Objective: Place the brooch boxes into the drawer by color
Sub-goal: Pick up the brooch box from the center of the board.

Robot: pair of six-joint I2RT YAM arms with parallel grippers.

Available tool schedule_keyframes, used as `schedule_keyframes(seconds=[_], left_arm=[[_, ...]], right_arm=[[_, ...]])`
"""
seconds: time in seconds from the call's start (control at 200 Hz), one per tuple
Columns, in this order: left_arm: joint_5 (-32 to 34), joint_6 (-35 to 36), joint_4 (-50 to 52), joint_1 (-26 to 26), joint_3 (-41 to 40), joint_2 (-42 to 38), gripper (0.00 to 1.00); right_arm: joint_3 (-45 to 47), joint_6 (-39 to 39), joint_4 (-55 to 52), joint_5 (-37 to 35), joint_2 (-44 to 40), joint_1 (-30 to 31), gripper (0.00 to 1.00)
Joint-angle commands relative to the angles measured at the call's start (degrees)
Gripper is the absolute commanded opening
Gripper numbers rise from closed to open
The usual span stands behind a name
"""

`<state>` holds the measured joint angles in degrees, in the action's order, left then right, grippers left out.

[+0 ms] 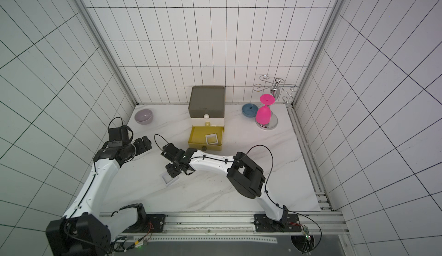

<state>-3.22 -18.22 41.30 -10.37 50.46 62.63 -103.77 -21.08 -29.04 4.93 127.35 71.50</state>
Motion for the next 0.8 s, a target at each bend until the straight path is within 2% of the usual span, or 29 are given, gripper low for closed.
schedule_keyframes(seconds=[0.0,0.435,0.625,0.725,0.795], left_arm=[[3.36,-1.38,0.81,-1.13,1.44,-0.93,0.96],[2.95,-1.29,0.76,-2.37,1.23,-1.15,0.96],[2.50,-1.20,0.71,-2.37,1.14,-1.37,0.96],[2.36,-1.20,0.67,-2.37,1.00,-1.65,0.96],[2.14,-1.12,0.70,-2.37,0.87,-1.81,0.96]], right_arm=[[-4.41,1.37,-5.86,-0.72,2.98,0.15,0.41],[-10.11,2.32,-11.86,-0.34,8.77,-0.31,0.30],[-11.44,1.75,-12.71,-0.62,9.66,-0.48,0.19],[-10.25,1.66,-12.60,-1.21,8.30,-0.48,0.07],[-7.86,1.66,-10.55,-1.86,5.66,-0.49,0.06]])
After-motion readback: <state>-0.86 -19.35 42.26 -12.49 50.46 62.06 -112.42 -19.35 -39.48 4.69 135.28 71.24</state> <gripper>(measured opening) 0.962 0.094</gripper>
